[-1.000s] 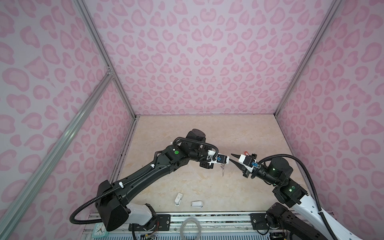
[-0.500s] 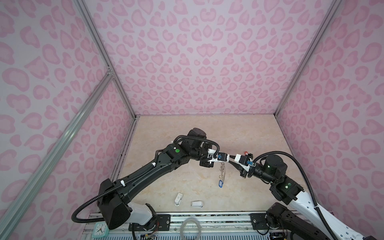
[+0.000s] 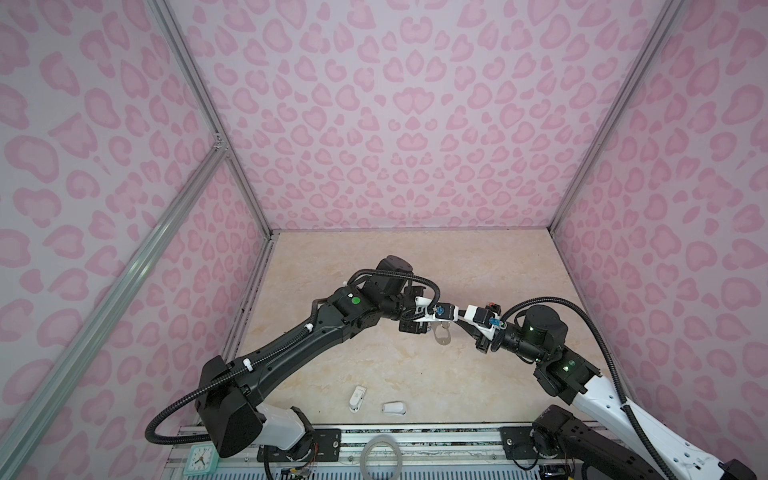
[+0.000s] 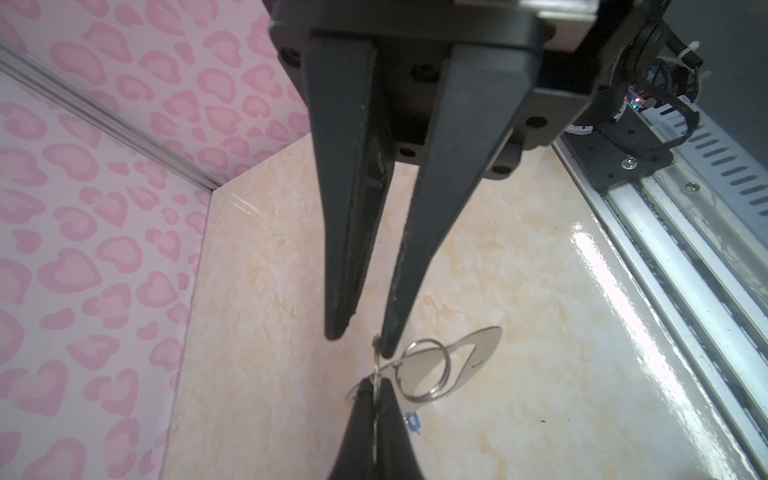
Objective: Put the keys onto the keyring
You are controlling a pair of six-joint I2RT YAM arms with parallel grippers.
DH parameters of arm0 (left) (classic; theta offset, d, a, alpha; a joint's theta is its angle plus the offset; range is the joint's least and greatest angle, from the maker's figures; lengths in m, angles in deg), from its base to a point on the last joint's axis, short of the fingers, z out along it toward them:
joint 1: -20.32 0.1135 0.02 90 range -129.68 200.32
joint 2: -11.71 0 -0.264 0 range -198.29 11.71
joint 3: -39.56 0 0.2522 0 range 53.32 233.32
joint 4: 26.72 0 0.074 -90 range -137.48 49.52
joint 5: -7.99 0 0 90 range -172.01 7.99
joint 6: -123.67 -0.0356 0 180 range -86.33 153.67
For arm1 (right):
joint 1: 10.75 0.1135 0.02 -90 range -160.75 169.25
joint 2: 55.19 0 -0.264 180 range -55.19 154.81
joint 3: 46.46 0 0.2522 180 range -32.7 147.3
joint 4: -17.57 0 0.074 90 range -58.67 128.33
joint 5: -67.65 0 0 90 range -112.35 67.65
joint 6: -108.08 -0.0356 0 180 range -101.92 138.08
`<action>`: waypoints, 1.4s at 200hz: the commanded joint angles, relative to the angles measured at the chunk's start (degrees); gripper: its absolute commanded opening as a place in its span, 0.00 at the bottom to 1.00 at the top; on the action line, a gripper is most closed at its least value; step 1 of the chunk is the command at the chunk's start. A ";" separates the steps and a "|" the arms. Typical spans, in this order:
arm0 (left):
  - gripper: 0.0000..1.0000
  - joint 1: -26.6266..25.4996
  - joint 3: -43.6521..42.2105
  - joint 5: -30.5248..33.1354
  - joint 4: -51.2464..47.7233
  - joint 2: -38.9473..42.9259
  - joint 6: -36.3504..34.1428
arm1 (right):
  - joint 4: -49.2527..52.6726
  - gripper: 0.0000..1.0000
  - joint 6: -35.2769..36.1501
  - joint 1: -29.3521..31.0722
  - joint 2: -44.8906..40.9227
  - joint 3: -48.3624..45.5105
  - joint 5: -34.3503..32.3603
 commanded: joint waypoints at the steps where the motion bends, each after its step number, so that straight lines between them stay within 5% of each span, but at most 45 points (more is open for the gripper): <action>1: 0.03 -0.05 1.22 -1.32 0.42 -0.32 -0.09 | -1.81 0.15 -0.32 0.04 0.52 0.29 0.34; 39: 0.03 0.04 1.67 -2.21 -0.45 -0.66 -0.87 | -2.14 0.00 -0.19 0.02 1.23 0.38 0.67; 59: 0.04 0.39 1.61 -3.55 -0.58 -0.51 -0.91 | -3.37 0.00 -0.86 0.02 1.07 -0.16 0.80; 83: 0.31 2.31 0.50 -5.83 0.69 0.42 1.52 | -6.69 0.00 -2.92 -0.13 0.28 -1.86 0.33; 94: 0.35 4.83 -1.05 -9.95 2.25 1.45 3.58 | -8.72 0.00 -4.41 -0.15 -0.15 -2.74 0.33; 121: 0.32 9.45 -5.82 -20.52 7.83 3.87 7.31 | -17.45 0.00 -8.68 -0.44 -0.70 -6.02 1.22; 170: 0.25 9.82 -8.19 -27.26 13.35 3.15 12.14 | -26.44 0.00 -13.15 -0.11 1.14 -7.57 3.74; 280: 0.22 7.54 -11.06 -23.34 21.12 4.55 17.40 | -27.05 0.00 -13.31 1.41 2.12 -7.09 5.60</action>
